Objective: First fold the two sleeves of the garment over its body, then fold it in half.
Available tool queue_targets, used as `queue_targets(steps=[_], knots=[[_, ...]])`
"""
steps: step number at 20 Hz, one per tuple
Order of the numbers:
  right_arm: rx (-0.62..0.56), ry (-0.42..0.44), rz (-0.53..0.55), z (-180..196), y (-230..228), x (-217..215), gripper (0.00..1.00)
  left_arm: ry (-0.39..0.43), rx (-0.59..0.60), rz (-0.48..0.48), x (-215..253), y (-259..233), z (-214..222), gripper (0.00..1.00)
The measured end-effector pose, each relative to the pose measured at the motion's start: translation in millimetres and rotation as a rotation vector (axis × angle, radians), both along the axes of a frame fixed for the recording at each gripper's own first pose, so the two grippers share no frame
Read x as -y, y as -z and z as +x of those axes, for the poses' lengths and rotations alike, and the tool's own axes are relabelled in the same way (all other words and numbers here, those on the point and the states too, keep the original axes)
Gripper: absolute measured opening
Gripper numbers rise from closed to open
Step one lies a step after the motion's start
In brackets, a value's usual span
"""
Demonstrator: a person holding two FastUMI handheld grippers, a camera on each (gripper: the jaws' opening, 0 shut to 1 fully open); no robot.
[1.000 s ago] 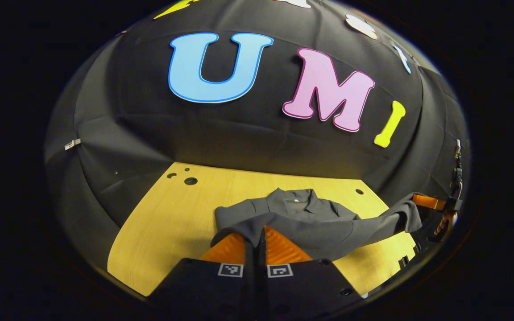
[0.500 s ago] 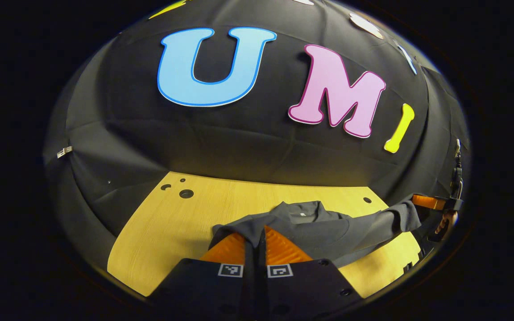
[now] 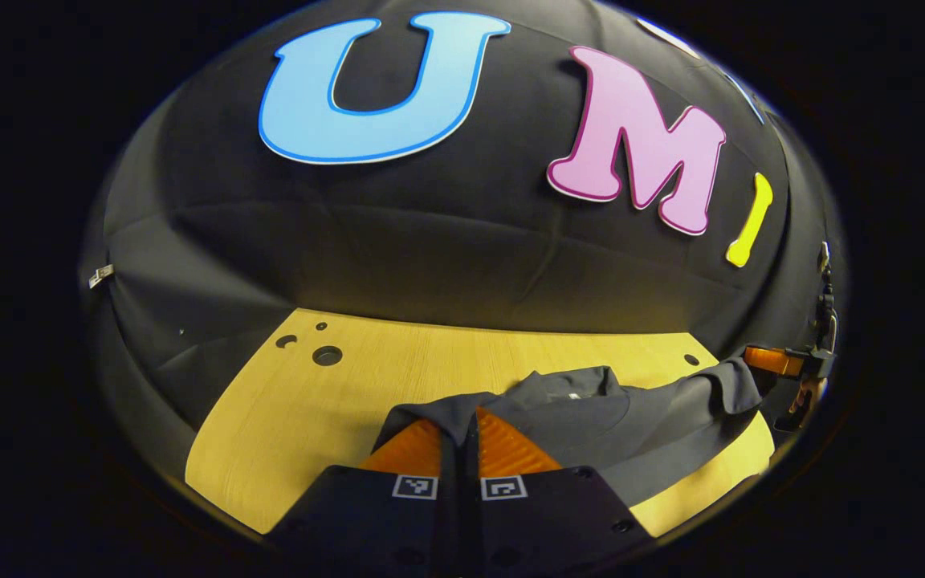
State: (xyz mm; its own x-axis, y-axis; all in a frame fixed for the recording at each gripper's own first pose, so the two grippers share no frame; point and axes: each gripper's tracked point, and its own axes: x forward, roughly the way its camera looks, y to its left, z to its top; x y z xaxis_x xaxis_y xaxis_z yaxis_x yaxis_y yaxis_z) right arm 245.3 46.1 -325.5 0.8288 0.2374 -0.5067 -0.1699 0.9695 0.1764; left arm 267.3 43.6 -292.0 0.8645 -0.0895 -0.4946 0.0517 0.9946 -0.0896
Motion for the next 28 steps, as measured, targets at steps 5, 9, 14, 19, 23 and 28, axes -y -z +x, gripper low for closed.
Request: queue_targets(steps=[5,9,14,19,23,28], knots=[[-0.045,0.009,-0.036,23.0,46.6,0.2,0.05,-0.008,-0.037,0.045,-1.2,41.8,31.4,0.05],[-0.097,0.035,-0.039,33.5,82.9,0.0,0.05,-0.006,-0.082,0.105,1.8,75.8,51.2,0.05],[-0.159,0.048,-0.058,38.3,121.2,1.7,0.06,-0.009,-0.102,0.125,4.0,104.1,69.4,0.06],[-0.224,0.034,-0.06,32.2,148.8,1.6,0.12,-0.037,-0.174,0.155,-2.5,132.5,66.6,0.18],[-0.25,0.063,-0.027,29.0,150.6,7.5,0.32,-0.041,-0.189,0.174,-4.6,135.2,61.6,0.41],[-0.214,0.077,0.033,24.6,120.3,9.4,0.51,0.005,-0.173,0.161,10.3,123.0,49.0,0.75]])
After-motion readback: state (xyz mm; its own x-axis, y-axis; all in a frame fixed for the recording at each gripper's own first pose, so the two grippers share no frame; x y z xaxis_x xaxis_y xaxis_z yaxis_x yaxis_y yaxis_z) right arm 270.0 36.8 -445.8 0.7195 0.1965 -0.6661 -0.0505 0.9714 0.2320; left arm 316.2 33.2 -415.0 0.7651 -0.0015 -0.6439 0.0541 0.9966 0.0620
